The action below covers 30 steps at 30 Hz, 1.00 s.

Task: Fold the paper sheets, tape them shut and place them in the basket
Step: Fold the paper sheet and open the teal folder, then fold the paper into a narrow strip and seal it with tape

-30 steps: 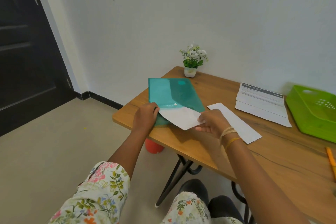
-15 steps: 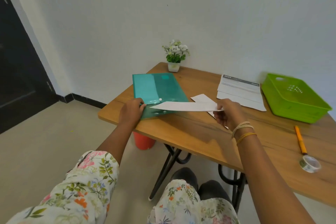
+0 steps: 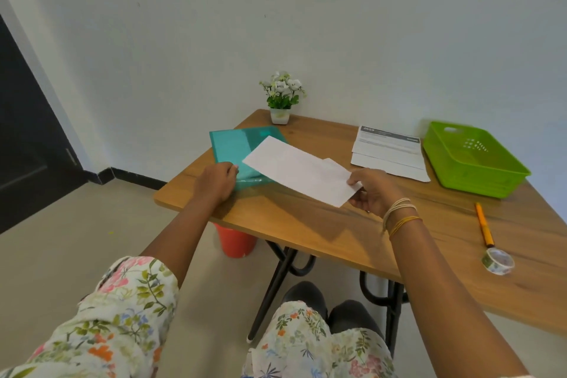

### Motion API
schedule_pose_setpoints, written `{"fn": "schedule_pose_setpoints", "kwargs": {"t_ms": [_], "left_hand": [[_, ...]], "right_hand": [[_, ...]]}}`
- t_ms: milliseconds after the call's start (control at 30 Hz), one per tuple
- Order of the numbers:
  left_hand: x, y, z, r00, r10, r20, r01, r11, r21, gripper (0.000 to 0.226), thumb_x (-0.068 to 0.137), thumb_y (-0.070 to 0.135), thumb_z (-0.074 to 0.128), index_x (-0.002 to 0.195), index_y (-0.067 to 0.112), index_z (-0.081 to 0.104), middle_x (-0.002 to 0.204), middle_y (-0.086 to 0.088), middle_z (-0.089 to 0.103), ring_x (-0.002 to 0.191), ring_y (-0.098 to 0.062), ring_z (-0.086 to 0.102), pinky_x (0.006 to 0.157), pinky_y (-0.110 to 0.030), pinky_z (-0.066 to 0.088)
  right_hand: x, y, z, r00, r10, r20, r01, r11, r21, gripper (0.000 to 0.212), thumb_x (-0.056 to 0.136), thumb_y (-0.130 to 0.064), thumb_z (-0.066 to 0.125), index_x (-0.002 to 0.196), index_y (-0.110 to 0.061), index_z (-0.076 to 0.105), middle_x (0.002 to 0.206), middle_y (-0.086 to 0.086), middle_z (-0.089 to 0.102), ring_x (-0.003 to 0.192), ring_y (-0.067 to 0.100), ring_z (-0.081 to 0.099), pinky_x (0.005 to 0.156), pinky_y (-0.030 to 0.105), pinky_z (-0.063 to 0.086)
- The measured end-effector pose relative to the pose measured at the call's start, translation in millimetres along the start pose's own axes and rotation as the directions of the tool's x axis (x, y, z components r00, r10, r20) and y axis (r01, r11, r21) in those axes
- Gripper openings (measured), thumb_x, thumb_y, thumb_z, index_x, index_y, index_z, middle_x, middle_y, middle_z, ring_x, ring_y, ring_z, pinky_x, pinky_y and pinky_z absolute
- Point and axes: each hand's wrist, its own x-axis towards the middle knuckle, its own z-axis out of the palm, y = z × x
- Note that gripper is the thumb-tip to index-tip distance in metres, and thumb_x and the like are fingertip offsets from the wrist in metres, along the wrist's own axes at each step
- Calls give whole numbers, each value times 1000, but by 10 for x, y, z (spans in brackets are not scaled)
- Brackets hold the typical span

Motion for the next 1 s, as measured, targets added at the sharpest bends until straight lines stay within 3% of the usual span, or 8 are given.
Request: {"fn": "schedule_pose_setpoints", "kwargs": {"t_ms": [133,233,333,400,467,633,733,1000], "left_hand": [[13,125,-111,994,-37,-99,5,950,-313,33,101,29,41,103,11,69,96,0,64,88,-18,57,73,-37,45],[40,248,-173,989,-43,-141,-22,902,-432,30,101,29,43,97,12,68,93,-1,66,86,-18,60,80,-41,50],[66,414,-221,974,-157,162,223,571,-790,39,101,39,41,106,8,64,108,-17,69,86,-25,69,78,-39,56],[43,482,-257,874,-33,485,473,287,-833,51,98,54,38,118,11,57,113,-21,68,91,-32,70,72,-38,60],[18,509,-220,766,116,632,615,151,-774,59,92,62,41,126,14,51,119,-21,65,104,-40,65,80,-44,58],[-26,593,-69,773,19,634,631,-114,-767,39,95,21,58,130,11,45,115,-18,68,103,-35,67,82,-51,56],[16,597,11,785,-82,615,609,-82,-789,35,93,-1,55,125,8,46,115,-17,67,103,-31,68,86,-49,55],[151,757,202,792,-194,579,611,261,-748,35,93,-1,56,126,4,47,117,-12,65,97,-24,65,72,-37,59]], "right_hand": [[82,60,118,987,-163,15,162,986,45,27,86,1,46,93,-16,66,95,10,67,86,25,64,69,32,55],[111,76,235,875,-474,-96,470,880,-64,30,88,-3,49,100,-19,71,102,6,70,92,21,64,74,35,57],[89,113,337,606,-789,-99,699,587,-409,28,87,-9,56,104,-22,74,93,-2,73,80,11,61,69,24,48],[45,169,427,464,-885,24,749,378,-545,26,87,-9,59,104,-21,74,89,-1,73,76,15,63,64,27,49],[7,261,522,360,-920,158,774,199,-602,22,86,-8,62,104,-16,74,87,4,73,75,20,65,63,32,52],[-17,463,658,308,-889,339,799,48,-599,20,81,-13,71,101,-16,75,98,4,74,88,21,68,70,33,56],[28,547,684,360,-843,400,789,46,-613,25,81,-19,72,105,-18,72,106,3,72,95,20,67,78,33,57],[183,700,790,506,-758,411,711,97,-697,23,88,-22,62,110,-19,67,106,2,68,91,17,61,75,26,54]]}}
